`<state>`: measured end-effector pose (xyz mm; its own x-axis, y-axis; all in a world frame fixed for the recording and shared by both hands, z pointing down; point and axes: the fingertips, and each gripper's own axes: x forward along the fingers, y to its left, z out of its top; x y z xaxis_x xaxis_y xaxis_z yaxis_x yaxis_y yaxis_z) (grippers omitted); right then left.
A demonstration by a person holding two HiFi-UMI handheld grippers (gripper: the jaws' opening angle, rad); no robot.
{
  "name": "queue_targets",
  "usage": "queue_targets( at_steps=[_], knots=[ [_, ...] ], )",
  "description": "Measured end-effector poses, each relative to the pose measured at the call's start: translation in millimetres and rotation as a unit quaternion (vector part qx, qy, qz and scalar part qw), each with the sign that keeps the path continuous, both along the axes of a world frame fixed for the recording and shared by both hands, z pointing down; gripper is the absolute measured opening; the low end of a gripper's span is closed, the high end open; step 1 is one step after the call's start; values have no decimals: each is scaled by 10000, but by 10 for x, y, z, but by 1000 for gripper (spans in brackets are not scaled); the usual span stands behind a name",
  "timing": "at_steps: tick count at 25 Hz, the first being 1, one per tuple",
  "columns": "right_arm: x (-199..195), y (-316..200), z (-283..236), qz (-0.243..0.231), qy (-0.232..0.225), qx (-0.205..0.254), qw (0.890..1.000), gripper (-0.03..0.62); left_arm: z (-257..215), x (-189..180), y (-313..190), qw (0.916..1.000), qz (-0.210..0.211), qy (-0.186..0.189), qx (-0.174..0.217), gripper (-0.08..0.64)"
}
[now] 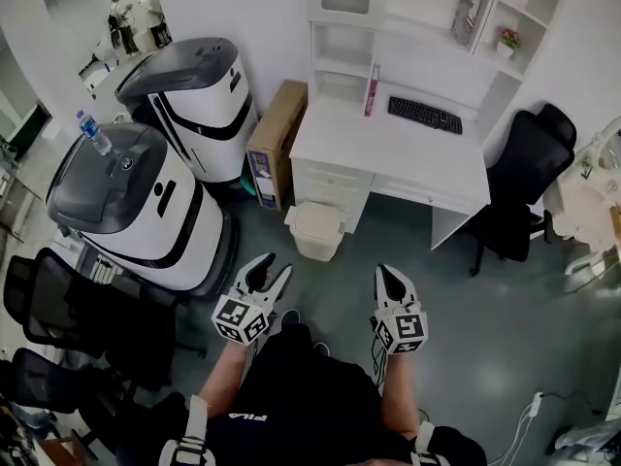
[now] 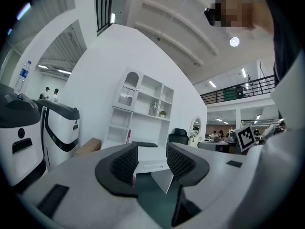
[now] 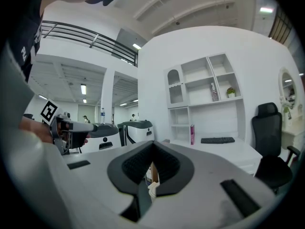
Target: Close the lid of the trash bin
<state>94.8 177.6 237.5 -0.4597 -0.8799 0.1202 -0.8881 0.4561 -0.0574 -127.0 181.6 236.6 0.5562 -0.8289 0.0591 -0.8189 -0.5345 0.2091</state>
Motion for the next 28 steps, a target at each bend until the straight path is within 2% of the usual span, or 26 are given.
queue_targets(
  at_steps=[3, 12, 14, 16, 19, 28],
  knots=[
    [-96, 35, 6, -115, 52, 16, 9999, 5, -14, -21, 12, 10000, 35, -59, 24, 190],
    [-335, 21, -64, -49, -5, -55, 10000, 5, -95, -190, 27, 10000, 74, -56, 3, 178],
    [-365, -18, -84, -3, -22, -32, 10000, 5, -143, -245, 2, 10000, 15, -10, 88, 72],
    [-400, -6, -86, -8, -68, -68, 10000, 5, -147, -258, 21, 9999, 72, -68, 110, 3],
    [-436, 33, -88, 16, -67, -69, 10000, 5, -133, -260, 36, 9994, 172, -282, 116, 3],
    [-464, 27, -115, 196, 133, -52, 9997, 3, -163, -298, 2, 9993, 310, -169, 134, 3]
  ],
)
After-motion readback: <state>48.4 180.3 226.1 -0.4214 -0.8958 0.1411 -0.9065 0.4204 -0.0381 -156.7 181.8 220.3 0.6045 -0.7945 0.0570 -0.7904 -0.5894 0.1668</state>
